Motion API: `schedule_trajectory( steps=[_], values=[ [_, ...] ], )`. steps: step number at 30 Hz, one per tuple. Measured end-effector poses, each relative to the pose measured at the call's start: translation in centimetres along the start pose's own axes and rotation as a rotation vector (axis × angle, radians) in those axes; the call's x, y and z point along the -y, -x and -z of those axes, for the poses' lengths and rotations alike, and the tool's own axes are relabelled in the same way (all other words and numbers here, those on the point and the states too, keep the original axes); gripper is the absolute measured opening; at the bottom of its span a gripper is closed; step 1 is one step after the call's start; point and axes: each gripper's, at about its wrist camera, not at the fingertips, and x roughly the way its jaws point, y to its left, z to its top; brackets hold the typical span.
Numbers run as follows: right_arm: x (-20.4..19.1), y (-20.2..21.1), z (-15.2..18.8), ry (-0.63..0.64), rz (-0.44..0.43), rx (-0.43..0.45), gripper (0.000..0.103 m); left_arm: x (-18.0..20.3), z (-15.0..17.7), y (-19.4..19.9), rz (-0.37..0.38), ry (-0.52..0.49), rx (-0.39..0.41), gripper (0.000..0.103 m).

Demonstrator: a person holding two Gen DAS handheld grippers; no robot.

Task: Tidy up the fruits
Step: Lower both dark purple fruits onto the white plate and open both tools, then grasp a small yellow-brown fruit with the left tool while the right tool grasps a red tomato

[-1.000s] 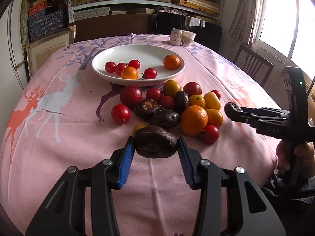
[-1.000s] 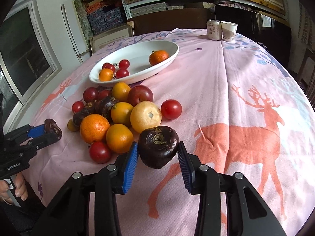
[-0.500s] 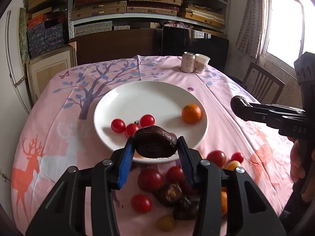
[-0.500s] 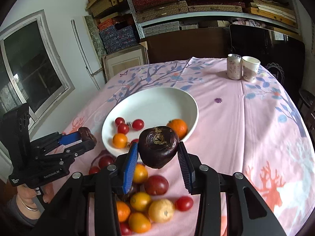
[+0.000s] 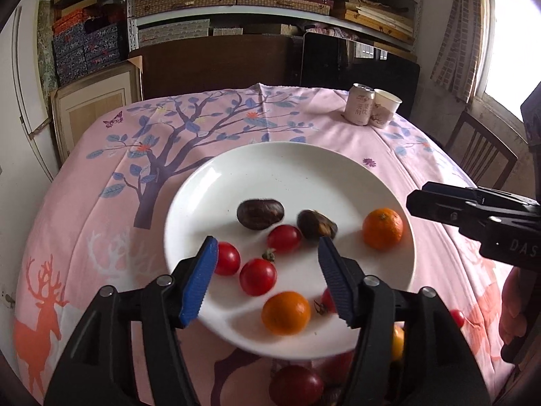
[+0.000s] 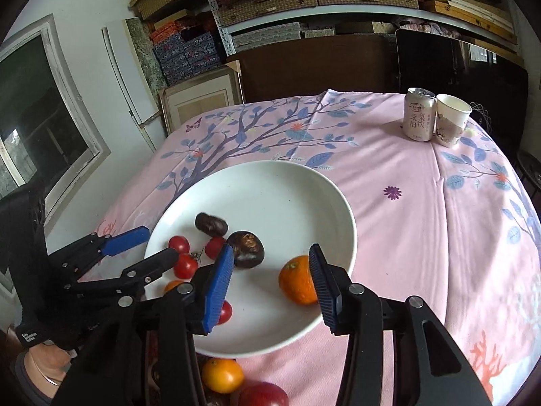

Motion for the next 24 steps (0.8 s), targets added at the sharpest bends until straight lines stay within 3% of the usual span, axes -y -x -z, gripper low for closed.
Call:
schedule_trajectory(
  steps=[7, 14, 16, 18, 19, 21, 24],
  values=[
    [1.2, 5.7, 7.4, 0.011, 0.005, 0.021, 0.047, 2.0, 7.9, 6.4, 0.042, -0.12, -0.038, 0.066],
    [3.0, 8.3, 13.6, -0.032, 0.023, 0.003, 0.047, 2.7, 14.2, 7.4, 0.019, -0.17, -0.121, 0.066],
    [3.3, 8.4, 14.5, -0.042, 0.03, -0.001, 0.047, 3.1, 14.8, 6.8, 0.013, -0.176, -0.139, 0.062],
    [3.6, 8.3, 14.9, -0.065, 0.022, -0.015, 0.047, 3.6, 15.1, 6.1, -0.005, -0.19, -0.154, 0.049],
    [3.7, 8.3, 15.0, -0.072, 0.021, -0.022, 0.047, 3.8, 15.1, 5.7, 0.003, -0.191, -0.163, 0.044],
    [3.6, 8.4, 15.1, -0.068, 0.031, -0.023, 0.047, 4.1, 14.8, 5.5, 0.042, -0.183, -0.169, 0.026],
    [3.9, 8.6, 15.1, -0.066, 0.051, -0.022, 0.047, 4.3, 14.9, 5.8, 0.043, -0.177, -0.144, 0.026]
  ],
)
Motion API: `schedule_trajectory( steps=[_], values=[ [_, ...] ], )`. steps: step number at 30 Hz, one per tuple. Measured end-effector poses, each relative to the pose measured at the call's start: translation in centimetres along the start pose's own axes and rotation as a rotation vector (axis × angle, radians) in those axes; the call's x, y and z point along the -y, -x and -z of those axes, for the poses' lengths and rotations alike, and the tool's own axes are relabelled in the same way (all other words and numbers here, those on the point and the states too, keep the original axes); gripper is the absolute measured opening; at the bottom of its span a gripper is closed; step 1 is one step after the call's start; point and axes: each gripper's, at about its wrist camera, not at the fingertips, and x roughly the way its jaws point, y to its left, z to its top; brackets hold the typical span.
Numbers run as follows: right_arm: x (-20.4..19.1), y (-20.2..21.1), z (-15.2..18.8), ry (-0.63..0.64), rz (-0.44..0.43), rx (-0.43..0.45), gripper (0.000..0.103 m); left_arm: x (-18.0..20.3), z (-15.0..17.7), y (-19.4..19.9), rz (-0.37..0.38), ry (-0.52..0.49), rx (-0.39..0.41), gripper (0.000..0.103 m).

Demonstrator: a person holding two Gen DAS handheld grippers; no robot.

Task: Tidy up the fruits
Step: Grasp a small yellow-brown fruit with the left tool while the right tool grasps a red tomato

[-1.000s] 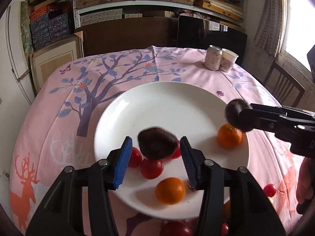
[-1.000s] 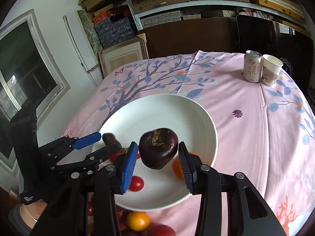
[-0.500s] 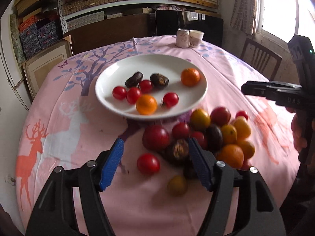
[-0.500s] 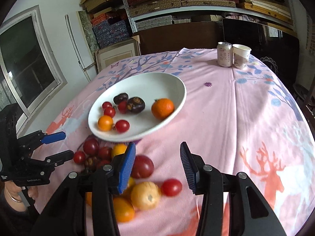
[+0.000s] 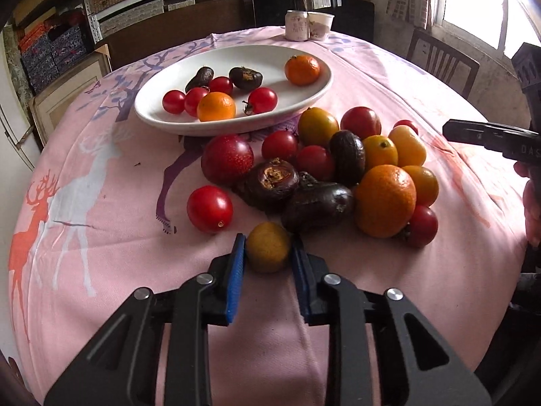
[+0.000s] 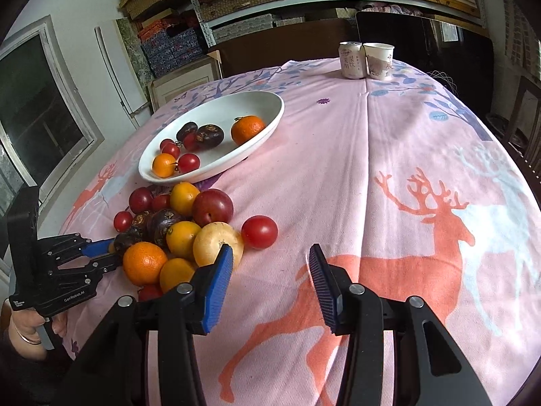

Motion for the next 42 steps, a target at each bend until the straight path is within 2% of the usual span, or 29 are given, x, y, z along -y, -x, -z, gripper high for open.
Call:
schedule_trajectory(
  steps=[3, 5, 8, 10, 17, 20, 23, 29, 34, 38, 42],
  values=[
    [0.2, -0.1, -0.1, -0.001, 0.011, 0.0, 0.047, -0.9, 0.5, 1.0, 0.057, 0.058, 0.063, 0.026],
    [0.0, -0.7, -0.4, 0.005, 0.032, -0.01, 0.045, -1.8, 0.6, 1.4, 0.058, 0.109, 0.089, 0.026],
    [-0.6, -1.9, -0.9, 0.028, 0.032, -0.025, 0.037, -2.8, 0.6, 1.5, 0.071, 0.165, 0.097, 0.026],
    [-0.8, -3.1, -1.1, 0.035, 0.033, -0.045, 0.034, -2.7, 0.6, 1.5, 0.073, 0.161, 0.095, 0.026],
    [-0.2, -4.7, -1.9, 0.009, -0.083, -0.092, 0.032, -2.6, 0.5, 1.4, 0.068, 0.147, 0.097, 0.026],
    [0.8, -5.9, -2.6, -0.055, -0.173, -0.139, 0.033, -2.8, 0.5, 1.3, 0.079, 0.158, 0.096, 0.026],
    [1.2, -6.8, -2.9, -0.104, -0.212, -0.162, 0.032, -2.9, 0.6, 1.5, 0.075, 0.162, 0.103, 0.026],
    [0.5, -5.4, -2.2, -0.09, -0.166, -0.112, 0.032, -3.0, 0.6, 1.6, 0.067, 0.172, 0.116, 0.026],
    [-1.2, -1.4, -2.7, 0.028, -0.119, -0.018, 0.032, -2.8, 0.2, 2.1, 0.059, 0.158, 0.125, 0.026],
    [-2.4, 0.2, -4.5, 0.087, -0.109, 0.02, 0.032, -2.8, -1.9, 2.6, 0.034, 0.127, 0.144, 0.026],
    [-4.0, -0.4, -7.4, 0.114, -0.119, 0.035, 0.032, -3.1, -5.3, 2.4, 0.0, 0.106, 0.168, 0.026]
  ],
)
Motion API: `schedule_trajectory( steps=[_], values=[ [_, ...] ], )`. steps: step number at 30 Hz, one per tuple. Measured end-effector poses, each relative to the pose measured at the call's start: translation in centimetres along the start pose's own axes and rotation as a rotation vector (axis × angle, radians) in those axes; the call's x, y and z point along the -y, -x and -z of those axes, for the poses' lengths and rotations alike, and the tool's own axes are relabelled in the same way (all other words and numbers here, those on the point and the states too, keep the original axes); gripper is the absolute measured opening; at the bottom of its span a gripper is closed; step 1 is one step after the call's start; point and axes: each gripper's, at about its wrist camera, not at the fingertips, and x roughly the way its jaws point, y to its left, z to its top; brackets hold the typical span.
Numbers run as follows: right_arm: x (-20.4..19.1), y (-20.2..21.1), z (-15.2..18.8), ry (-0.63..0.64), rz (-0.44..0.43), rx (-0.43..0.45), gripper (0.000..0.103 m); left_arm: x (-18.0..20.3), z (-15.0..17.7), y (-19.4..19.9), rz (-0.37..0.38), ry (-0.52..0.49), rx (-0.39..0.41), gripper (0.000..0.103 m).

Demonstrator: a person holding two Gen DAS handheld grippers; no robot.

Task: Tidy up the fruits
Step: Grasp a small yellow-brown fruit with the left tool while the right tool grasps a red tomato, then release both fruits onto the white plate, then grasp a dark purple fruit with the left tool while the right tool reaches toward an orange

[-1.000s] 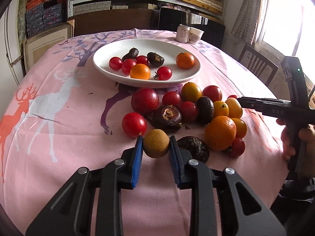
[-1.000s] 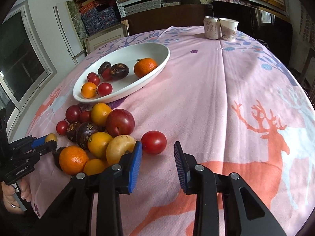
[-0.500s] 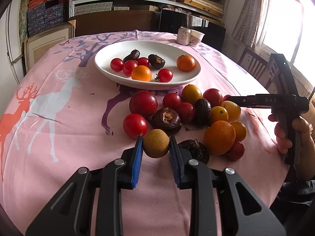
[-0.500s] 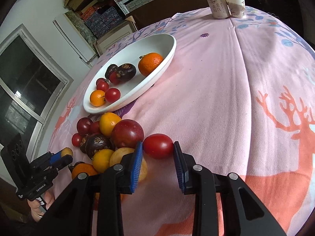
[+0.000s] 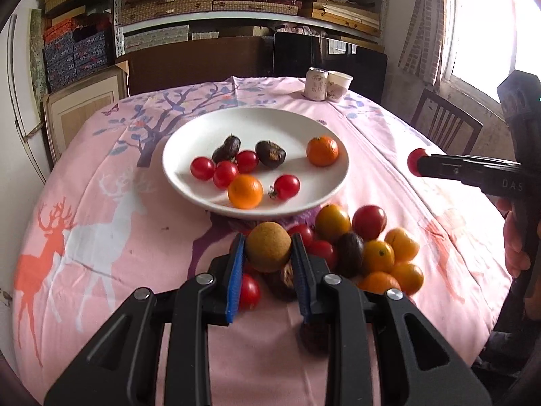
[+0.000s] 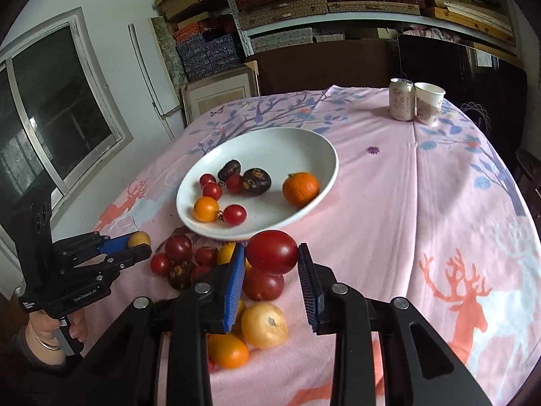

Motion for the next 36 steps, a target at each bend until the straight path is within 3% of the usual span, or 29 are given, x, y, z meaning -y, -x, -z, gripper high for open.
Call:
schedule_trajectory(
  steps=[10, 11, 12, 13, 15, 17, 21, 29, 35, 36],
  values=[
    [-1.4, -8.8, -4.6, -0.011, -0.003, -0.088, 0.032, -0.9, -6.1, -7.7, -0.021, 0.019, -0.073, 0.026],
    [-1.4, -9.4, -4.9, -0.009, 0.003, -0.093, 0.034, -0.9, -6.5, -8.2, -0.02, 0.021, -0.076, 0.03],
    [-1.3, -9.7, -5.2, -0.016, 0.003, -0.092, 0.038, -0.9, -6.8, -8.7, -0.026, 0.019, -0.077, 0.041],
    [-1.2, -9.7, -5.5, -0.025, 0.005, -0.084, 0.048, -1.0, -7.1, -8.9, -0.038, 0.019, -0.072, 0.045],
    [-1.0, -9.1, -5.8, -0.04, 0.015, -0.051, 0.049, -1.2, -7.3, -8.7, -0.039, 0.031, -0.053, 0.054],
    [-1.0, -8.1, -5.6, -0.034, 0.013, -0.033, 0.049, -1.5, -7.1, -8.0, -0.044, 0.039, -0.035, 0.057],
    [-0.9, -5.2, -3.7, -0.015, 0.014, -0.016, 0.05, -1.4, -5.2, -5.4, -0.033, 0.026, -0.032, 0.058],
    [0.7, -0.3, 4.0, -0.028, 0.026, -0.036, 0.052, 2.5, 3.1, 0.7, 0.037, -0.12, -0.077, 0.06],
    [0.9, 0.6, 6.8, -0.057, 0.019, -0.063, 0.052, 4.8, 6.3, 0.0, 0.022, -0.185, -0.138, 0.06],
    [0.8, 0.6, 7.1, -0.06, 0.02, -0.065, 0.052, 5.0, 6.5, -0.4, 0.035, -0.183, -0.151, 0.055]
  ],
)
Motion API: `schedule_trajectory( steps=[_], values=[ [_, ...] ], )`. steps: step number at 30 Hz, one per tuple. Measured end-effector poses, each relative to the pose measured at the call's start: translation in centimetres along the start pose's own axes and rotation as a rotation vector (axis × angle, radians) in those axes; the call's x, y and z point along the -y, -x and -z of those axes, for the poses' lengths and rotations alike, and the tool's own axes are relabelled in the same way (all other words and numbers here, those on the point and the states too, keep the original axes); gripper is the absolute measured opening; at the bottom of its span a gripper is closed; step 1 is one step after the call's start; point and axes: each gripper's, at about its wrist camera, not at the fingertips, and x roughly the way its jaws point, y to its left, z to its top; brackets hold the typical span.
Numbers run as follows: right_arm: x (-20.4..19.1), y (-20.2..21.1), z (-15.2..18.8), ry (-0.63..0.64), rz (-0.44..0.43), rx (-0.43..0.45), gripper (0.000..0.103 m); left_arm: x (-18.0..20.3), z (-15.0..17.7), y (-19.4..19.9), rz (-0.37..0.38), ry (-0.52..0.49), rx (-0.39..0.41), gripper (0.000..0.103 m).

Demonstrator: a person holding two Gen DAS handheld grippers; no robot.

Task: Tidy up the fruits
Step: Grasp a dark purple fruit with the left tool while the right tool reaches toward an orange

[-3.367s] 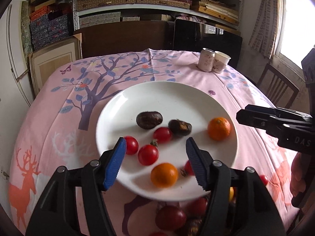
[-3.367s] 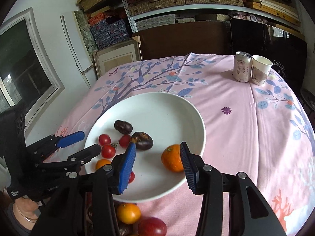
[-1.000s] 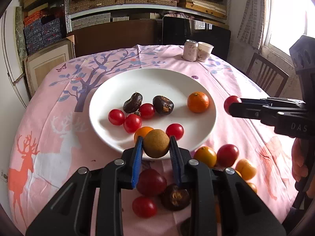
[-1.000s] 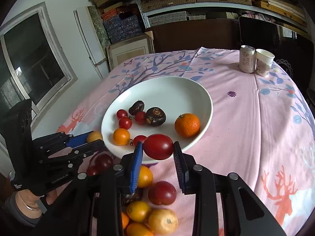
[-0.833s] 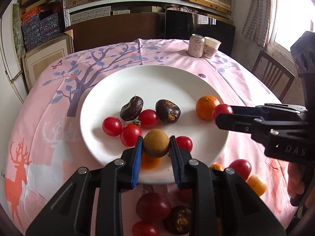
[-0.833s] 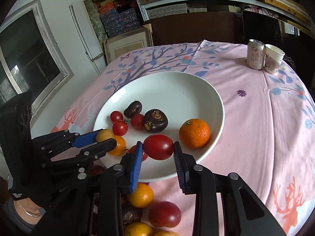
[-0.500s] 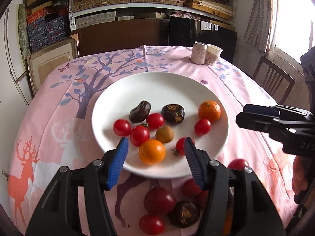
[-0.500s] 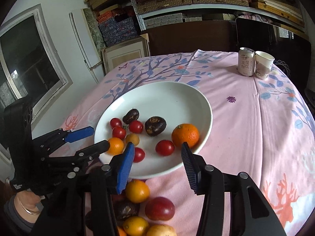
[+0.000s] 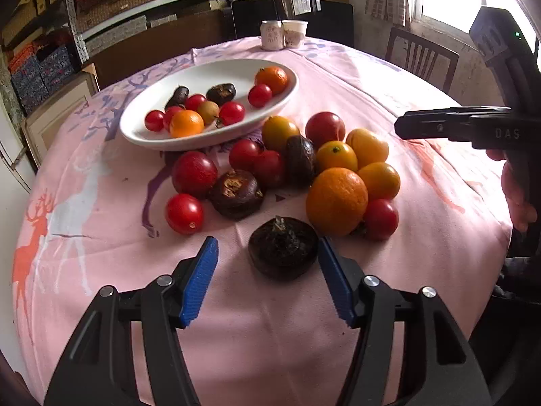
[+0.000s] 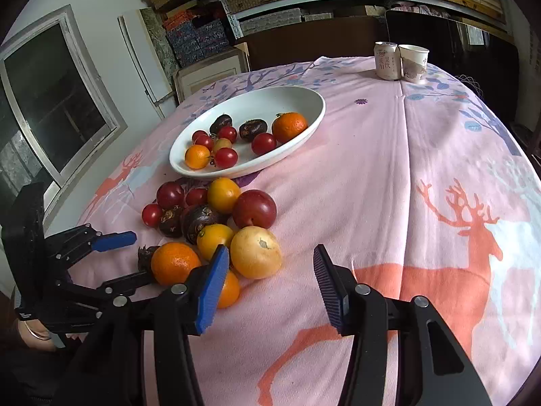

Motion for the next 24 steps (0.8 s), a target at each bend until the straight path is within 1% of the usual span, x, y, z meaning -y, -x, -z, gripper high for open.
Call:
schedule_trajectory(
  steps=[2, 4, 6, 13, 15, 18, 22, 23, 24],
  values=[
    [-0.3, 0.1, 0.5, -0.002, -0.001, -0.003, 0.052, 0.5, 0.1, -0.9, 0.005, -0.015, -0.019, 0.047],
    [-0.9, 0.3, 1.0, 0.009, -0.003, -0.008, 0.052, 0.8, 0.0, -1.1, -0.014, -0.018, -0.015, 0.046],
    [-1.6, 0.4, 1.6, 0.037, 0.0, -0.013, 0.052, 0.6, 0.2, -1.0, -0.004, -0.002, -0.009, 0.046],
    [-4.2, 0.0, 3.3, 0.128, -0.036, -0.033, 0.052, -1.2, 0.7, 1.1, 0.013, 0.113, 0.056, 0.046],
    [-4.2, -0.5, 3.1, 0.116, -0.036, -0.035, 0.052, -1.5, 0.9, 1.6, 0.01, 0.124, 0.061, 0.046],
    [-3.8, -1.5, 2.8, 0.081, -0.037, -0.047, 0.049, -1.7, 1.2, 1.9, 0.0, 0.128, 0.057, 0.046],
    [-4.0, -2.4, 2.3, 0.048, -0.081, -0.061, 0.047, -1.9, 1.7, 1.8, 0.005, 0.139, 0.045, 0.046],
    [-3.9, -2.7, 2.2, 0.033, -0.086, -0.066, 0.044, -1.9, 1.8, 1.7, 0.005, 0.141, 0.044, 0.046],
    [-3.7, -2.8, 2.1, 0.016, -0.093, -0.071, 0.043, -1.9, 1.8, 1.7, 0.006, 0.143, 0.043, 0.046]
  ],
)
